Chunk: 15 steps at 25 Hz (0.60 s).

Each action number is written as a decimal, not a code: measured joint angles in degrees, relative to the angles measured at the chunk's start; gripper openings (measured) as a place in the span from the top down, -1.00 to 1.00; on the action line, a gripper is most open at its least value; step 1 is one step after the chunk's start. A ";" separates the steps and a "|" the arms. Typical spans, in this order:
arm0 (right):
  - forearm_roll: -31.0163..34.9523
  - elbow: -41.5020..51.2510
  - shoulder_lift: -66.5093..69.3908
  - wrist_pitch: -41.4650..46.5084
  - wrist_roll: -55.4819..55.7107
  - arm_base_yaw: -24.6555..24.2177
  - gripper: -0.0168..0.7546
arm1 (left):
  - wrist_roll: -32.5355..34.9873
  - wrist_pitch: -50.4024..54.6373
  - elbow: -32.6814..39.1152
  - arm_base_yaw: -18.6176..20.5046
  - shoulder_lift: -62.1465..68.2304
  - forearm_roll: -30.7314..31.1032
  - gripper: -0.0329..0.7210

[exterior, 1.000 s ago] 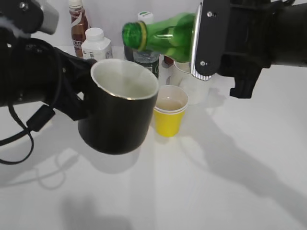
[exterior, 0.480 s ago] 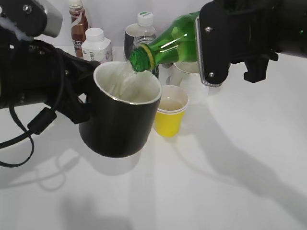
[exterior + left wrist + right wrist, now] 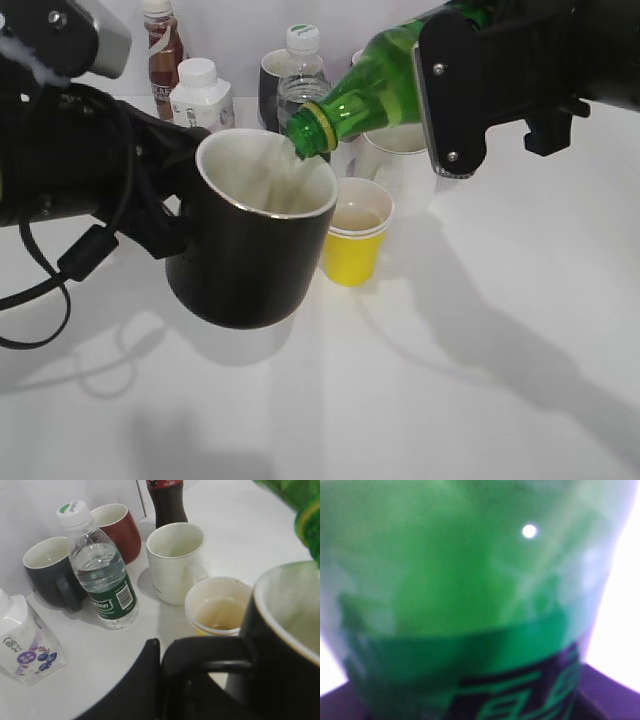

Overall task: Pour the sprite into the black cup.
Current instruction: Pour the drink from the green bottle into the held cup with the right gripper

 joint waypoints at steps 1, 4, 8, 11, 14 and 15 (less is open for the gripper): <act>-0.16 0.00 0.00 0.07 0.00 0.00 -0.16 | 0.00 0.00 0.00 0.00 0.00 0.00 0.81; -0.50 0.00 0.00 0.26 0.00 0.00 -0.16 | 0.00 0.05 0.00 0.00 0.00 0.06 0.81; -0.54 0.00 0.00 0.25 0.00 0.00 -0.16 | 0.00 0.10 0.00 0.00 0.00 0.17 0.81; -0.67 0.00 0.00 0.25 0.00 0.00 -0.16 | 0.00 0.11 0.00 0.00 0.00 0.17 0.81; -0.67 0.00 0.00 0.25 0.00 0.00 -0.16 | 0.00 0.21 0.00 0.00 0.00 0.18 0.81; -0.67 0.00 0.00 0.25 0.00 0.00 -0.16 | 0.00 0.21 0.00 0.00 0.00 0.18 0.81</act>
